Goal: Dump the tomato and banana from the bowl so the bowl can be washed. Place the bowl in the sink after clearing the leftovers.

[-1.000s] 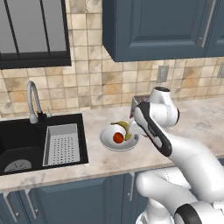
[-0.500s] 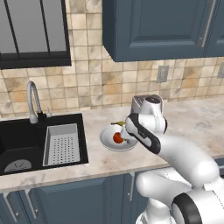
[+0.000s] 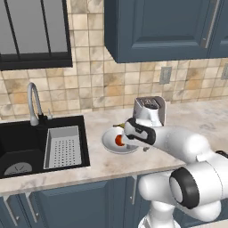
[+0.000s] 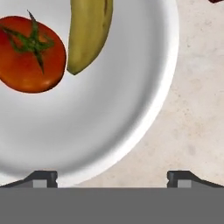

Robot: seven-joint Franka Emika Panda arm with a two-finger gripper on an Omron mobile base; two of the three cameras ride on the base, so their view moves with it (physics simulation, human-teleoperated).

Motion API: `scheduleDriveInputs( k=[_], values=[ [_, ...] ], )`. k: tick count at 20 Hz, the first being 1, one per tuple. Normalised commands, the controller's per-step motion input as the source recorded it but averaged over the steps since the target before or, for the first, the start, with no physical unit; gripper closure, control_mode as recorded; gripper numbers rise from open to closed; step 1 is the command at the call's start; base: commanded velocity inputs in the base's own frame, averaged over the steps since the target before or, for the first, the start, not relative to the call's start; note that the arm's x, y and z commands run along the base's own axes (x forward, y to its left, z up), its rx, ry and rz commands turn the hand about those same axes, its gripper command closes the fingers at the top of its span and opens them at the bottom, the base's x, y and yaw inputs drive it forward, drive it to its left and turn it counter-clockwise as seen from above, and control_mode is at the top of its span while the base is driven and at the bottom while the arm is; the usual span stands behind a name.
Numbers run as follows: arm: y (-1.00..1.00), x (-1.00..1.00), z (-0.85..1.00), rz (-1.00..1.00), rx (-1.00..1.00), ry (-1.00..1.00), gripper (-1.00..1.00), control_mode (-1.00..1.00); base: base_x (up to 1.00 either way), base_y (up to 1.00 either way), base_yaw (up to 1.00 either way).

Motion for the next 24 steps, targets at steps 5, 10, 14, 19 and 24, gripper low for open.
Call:
scheduleDriveInputs(
  k=[5,10,14,19,24],
  values=[
    [0.0,0.25,-0.19,0.0,0.02,0.0,-1.0,-1.0,0.0,0.0,0.0],
    [0.0,0.23,-0.32,0.0,0.01,0.0,-1.0,-1.0,0.0,0.0,0.0],
    [0.04,0.33,-0.26,0.0,0.04,0.0,-1.0,-1.0,0.0,0.0,0.0],
    [0.03,0.1,-0.08,0.0,0.03,0.0,1.0,-1.0,0.0,0.0,0.0],
    [0.0,-0.01,0.01,0.0,0.0,-0.02,1.0,-1.0,0.0,0.0,0.0]
  ],
)
